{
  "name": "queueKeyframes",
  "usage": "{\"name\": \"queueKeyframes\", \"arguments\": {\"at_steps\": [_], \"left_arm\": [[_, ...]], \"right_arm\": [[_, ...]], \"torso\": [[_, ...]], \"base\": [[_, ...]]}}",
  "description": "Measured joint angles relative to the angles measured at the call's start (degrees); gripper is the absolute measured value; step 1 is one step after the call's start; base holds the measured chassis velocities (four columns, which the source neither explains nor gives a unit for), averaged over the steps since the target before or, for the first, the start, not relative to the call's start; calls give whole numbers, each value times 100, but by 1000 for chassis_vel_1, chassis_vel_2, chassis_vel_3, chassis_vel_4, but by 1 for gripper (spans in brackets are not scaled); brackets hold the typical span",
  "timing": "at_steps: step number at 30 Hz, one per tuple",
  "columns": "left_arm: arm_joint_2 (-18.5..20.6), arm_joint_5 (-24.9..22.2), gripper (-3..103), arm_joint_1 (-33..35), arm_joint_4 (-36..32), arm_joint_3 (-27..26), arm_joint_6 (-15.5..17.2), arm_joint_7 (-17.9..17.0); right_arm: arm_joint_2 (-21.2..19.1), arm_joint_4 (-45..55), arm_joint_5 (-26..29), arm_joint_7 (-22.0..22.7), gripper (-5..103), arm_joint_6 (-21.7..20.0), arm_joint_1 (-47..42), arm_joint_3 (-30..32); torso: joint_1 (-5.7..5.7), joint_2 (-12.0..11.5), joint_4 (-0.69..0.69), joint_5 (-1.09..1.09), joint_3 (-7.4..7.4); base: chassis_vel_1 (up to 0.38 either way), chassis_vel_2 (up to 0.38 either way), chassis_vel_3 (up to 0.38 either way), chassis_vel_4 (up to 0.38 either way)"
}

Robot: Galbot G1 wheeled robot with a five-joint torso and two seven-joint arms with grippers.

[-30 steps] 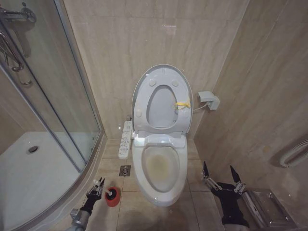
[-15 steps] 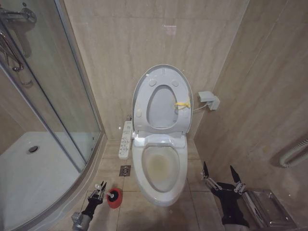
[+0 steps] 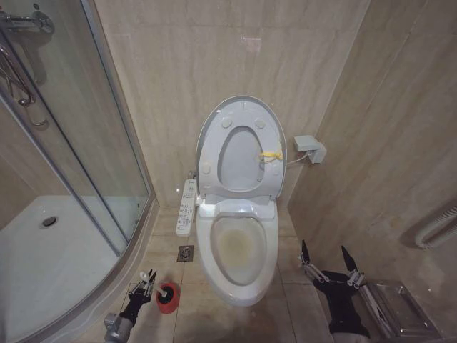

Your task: Open the toilet lid, clean the toilet bowl with a toilet brush, close the toilet lid, and flush.

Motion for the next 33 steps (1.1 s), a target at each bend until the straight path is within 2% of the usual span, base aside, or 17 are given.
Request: {"name": "queueKeyframes", "arguments": {"at_steps": [10,24,33], "left_arm": [[-19,174,18,-236,183,9,-84,-5],[-31,149,18,-205,112,69,22,-17],[-25,166,18,-312,146,123,21,-223]], "right_arm": [[0,0,0,0,100,0,0,0],[0,0,0,0,100,0,0,0],[0,0,0,0,100,0,0,0]], "torso": [[1,0,0,1,0],[1,0,0,1,0],[0,0,0,1,0]], "base": [[0,0,0,0],[0,0,0,0],[0,0,0,0]]}}
